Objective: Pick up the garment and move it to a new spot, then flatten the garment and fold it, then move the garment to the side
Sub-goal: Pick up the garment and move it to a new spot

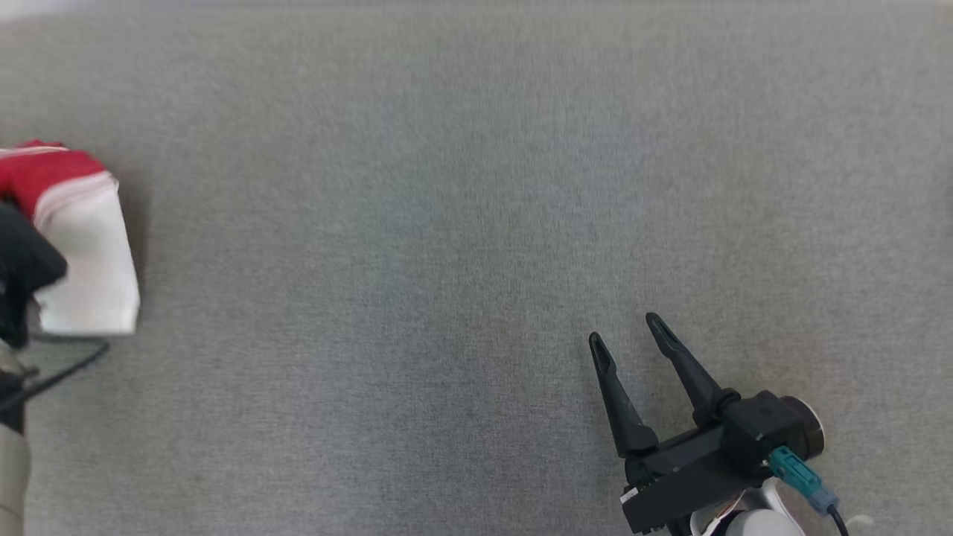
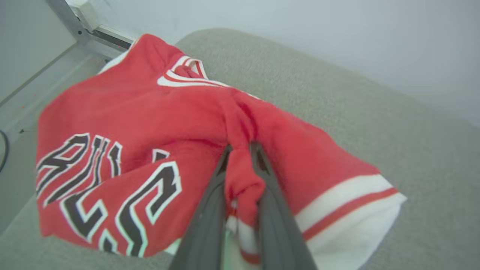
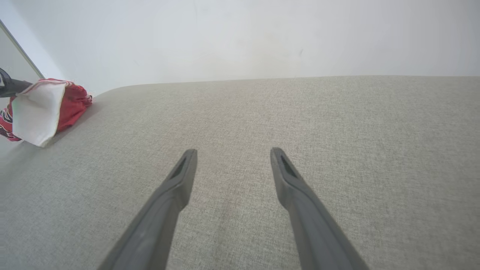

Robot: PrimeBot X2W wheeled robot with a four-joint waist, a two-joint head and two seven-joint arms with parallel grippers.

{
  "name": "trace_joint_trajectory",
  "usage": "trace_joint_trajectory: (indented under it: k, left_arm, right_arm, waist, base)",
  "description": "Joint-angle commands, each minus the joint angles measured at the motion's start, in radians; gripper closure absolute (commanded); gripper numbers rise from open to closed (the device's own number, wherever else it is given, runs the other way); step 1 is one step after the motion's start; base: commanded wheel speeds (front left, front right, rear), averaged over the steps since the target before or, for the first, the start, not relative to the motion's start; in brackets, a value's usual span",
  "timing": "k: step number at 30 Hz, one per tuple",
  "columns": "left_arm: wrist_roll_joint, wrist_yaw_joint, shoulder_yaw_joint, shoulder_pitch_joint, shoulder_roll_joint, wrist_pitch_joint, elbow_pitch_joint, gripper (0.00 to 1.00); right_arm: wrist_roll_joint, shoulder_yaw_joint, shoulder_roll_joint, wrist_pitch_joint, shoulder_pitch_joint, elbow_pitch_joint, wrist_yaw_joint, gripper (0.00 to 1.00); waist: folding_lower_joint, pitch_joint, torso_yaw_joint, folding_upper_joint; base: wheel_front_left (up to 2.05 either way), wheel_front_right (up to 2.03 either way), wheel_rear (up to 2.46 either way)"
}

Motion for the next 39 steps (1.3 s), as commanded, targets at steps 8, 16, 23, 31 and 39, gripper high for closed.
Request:
trace_joint_trajectory:
  k: [8, 16, 23, 31, 39]
  left_arm:
    - [0.024, -0.037, -0.082, -0.04, -0.022, -0.008, -0.205, 1.0]
    - [-0.04, -0.043, -0.208, 0.026, -0.123, 0.067, -0.559, 1.0]
    - [-0.071, -0.037, -0.283, 0.11, -0.18, 0.136, -0.822, 1.0]
    - [-0.074, -0.011, -0.354, 0.248, -0.255, 0.14, -0.916, 1.0]
    - [-0.078, -0.012, -0.461, 0.385, -0.313, 0.053, -0.747, 1.0]
  right_arm:
    - [0.024, -0.015, 0.028, -0.056, 0.026, 0.083, -0.002, 0.0]
    - [0.035, -0.022, 0.04, -0.084, 0.04, 0.128, -0.003, 0.0]
    - [0.04, -0.009, 0.043, -0.089, 0.045, 0.142, -0.002, 0.0]
    - [0.056, 0.005, 0.044, -0.097, 0.043, 0.149, -0.002, 0.0]
    - [0.075, 0.02, 0.044, -0.108, 0.014, 0.157, -0.002, 0.0]
  waist:
    - [-0.0001, -0.186, -0.011, -0.0001]
    - [-0.0001, -0.275, -0.101, -0.0001]
    - [-0.0001, -0.304, -0.216, -0.0001]
    - [-0.0001, -0.281, -0.311, -0.0001]
    - [-0.0001, -0.232, -0.355, -0.0001]
  base:
    - [0.0, 0.0, 0.0]
    - [0.0, 0.0, 0.0]
    - [0.0, 0.0, 0.0]
    - [0.0, 0.0, 0.0]
    - [0.0, 0.0, 0.0]
